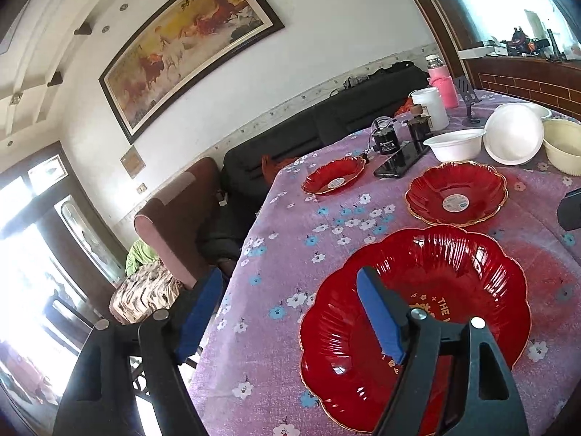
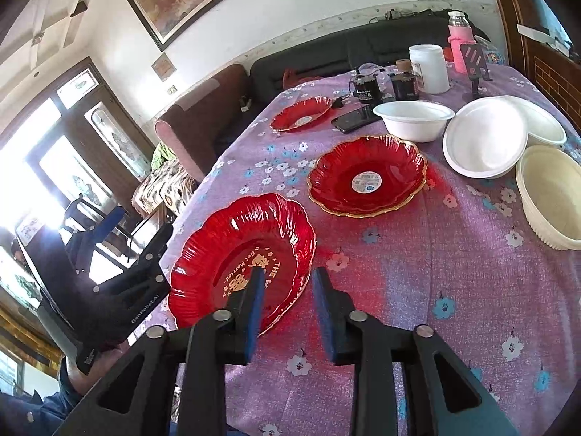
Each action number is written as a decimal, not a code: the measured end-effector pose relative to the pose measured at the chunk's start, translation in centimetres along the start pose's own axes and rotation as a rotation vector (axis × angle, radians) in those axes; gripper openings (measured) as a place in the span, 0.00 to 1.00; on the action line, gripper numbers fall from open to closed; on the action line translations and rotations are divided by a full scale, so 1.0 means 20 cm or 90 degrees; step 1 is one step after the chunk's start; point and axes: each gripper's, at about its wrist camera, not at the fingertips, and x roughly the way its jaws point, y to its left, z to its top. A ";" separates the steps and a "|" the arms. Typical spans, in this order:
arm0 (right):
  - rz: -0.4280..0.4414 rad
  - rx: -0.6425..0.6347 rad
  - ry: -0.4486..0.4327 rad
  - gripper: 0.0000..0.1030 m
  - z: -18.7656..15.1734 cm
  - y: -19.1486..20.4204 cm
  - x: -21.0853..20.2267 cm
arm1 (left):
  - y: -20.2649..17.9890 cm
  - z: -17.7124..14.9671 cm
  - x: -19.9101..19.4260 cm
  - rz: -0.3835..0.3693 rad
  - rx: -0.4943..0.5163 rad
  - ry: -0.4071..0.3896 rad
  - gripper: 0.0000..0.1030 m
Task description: Organize plates and bowls
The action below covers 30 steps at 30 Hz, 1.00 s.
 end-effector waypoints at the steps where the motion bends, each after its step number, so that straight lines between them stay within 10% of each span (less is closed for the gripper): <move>1: 0.001 -0.001 -0.001 0.33 0.00 0.00 0.00 | 0.00 0.00 0.00 -0.001 0.000 0.001 0.74; 19: -0.015 -0.001 -0.005 0.33 0.02 -0.03 -0.01 | -0.03 0.03 0.01 -0.022 0.011 0.004 0.75; 30: -0.304 -0.163 -0.080 0.40 0.02 0.06 -0.01 | 0.01 0.04 0.08 -0.116 -0.050 0.055 0.75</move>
